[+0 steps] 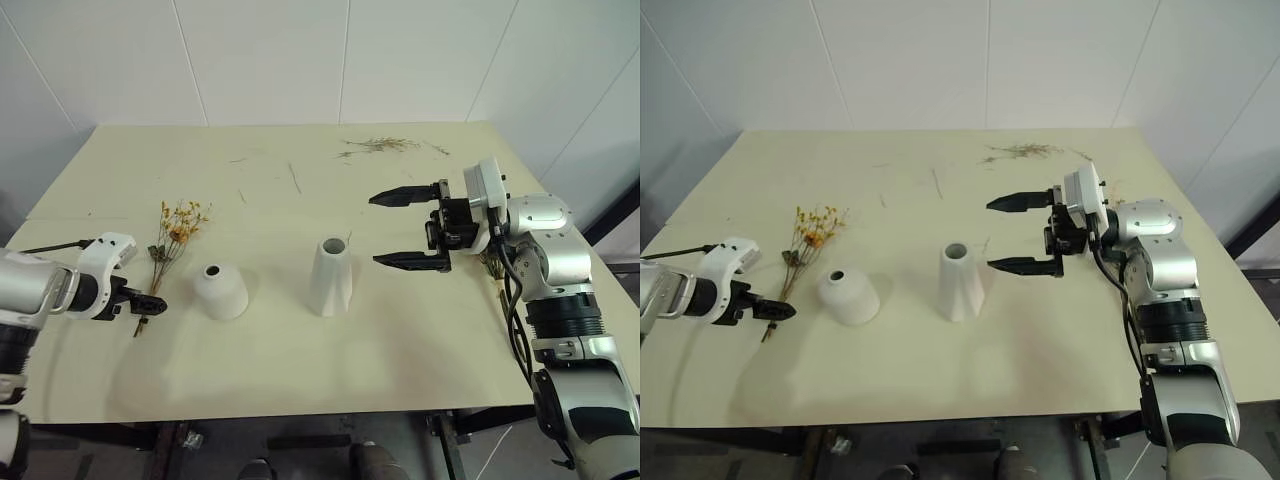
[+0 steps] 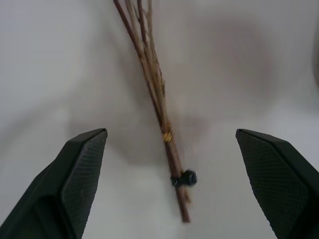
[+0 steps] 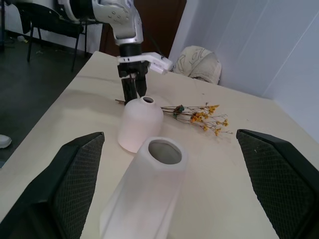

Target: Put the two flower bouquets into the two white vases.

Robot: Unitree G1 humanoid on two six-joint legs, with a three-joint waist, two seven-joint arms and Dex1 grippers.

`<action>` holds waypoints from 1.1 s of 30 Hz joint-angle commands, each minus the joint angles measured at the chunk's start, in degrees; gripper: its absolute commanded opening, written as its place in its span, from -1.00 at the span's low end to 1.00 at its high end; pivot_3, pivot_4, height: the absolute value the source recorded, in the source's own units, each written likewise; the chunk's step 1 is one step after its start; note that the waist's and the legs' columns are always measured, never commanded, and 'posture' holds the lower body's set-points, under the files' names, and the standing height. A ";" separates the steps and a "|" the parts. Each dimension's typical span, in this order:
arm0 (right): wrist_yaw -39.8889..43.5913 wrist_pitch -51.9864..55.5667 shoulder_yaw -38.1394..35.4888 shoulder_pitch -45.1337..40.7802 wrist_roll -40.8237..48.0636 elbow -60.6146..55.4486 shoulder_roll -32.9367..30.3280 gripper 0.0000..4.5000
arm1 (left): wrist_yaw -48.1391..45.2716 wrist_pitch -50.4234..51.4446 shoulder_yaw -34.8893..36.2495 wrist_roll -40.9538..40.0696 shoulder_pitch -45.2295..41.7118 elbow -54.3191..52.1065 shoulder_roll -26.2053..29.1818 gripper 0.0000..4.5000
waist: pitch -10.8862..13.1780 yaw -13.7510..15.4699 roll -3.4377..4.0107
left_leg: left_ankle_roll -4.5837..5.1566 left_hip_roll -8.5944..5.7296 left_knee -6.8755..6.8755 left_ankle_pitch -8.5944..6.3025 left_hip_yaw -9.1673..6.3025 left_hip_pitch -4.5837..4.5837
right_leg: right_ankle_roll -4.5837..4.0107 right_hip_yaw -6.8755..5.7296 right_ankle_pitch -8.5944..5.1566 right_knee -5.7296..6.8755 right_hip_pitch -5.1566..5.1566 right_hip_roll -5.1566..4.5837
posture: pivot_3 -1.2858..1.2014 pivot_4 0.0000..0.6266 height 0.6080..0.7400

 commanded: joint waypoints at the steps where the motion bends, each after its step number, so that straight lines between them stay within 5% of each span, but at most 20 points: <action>1: -0.12 0.81 -1.33 0.41 1.82 -3.36 -0.22 1.00 | 0.89 -0.30 -1.51 2.86 -3.52 3.86 0.41 0.96 | 0.00 -0.14 0.00 | 0.00 0.00 -0.01 0.00 0.00 0.00 | 0.00 0.00 0.00 0.00 0.00 0.00 | 0.03 -0.52 1.00; 9: -0.35 3.51 -1.60 1.59 4.18 -7.26 -0.73 1.00 | -2.31 -2.53 -5.53 4.95 -5.45 12.88 -0.22 0.96 | -0.01 -0.01 0.00 | -0.01 0.00 0.01 0.01 0.00 0.02 | 0.01 0.00 -0.01 0.03 0.01 -0.01 | 0.03 -0.52 1.00; 12: -0.65 3.37 -1.72 1.33 3.93 -7.03 -0.72 1.00 | -3.98 -3.72 -7.22 5.63 -3.69 12.63 0.20 0.73 | -0.01 -0.12 0.00 | -0.01 0.00 0.03 0.01 0.01 0.10 | 0.01 0.01 -0.01 0.07 0.08 -0.01 | 0.03 -0.52 1.00; 25: -1.37 2.93 -1.70 1.02 3.63 -6.56 -0.33 1.00 | -3.59 -7.08 -4.39 8.35 -4.46 16.29 -2.22 -0.94 | -0.04 0.18 0.05 | -0.01 -0.02 0.04 0.01 0.03 0.17 | 0.02 0.04 -0.03 0.20 0.08 -0.02 | 0.03 -0.52 1.00; 33: -2.53 2.65 -1.85 1.23 3.02 -6.75 -0.73 1.00 | 1.66 -18.16 9.12 6.84 -2.30 18.95 -5.33 -0.99 | -0.05 0.63 0.08 | 0.00 -0.02 0.08 0.10 0.00 0.28 | 0.00 0.02 -0.02 0.43 0.11 -0.01 | 0.03 -0.52 1.00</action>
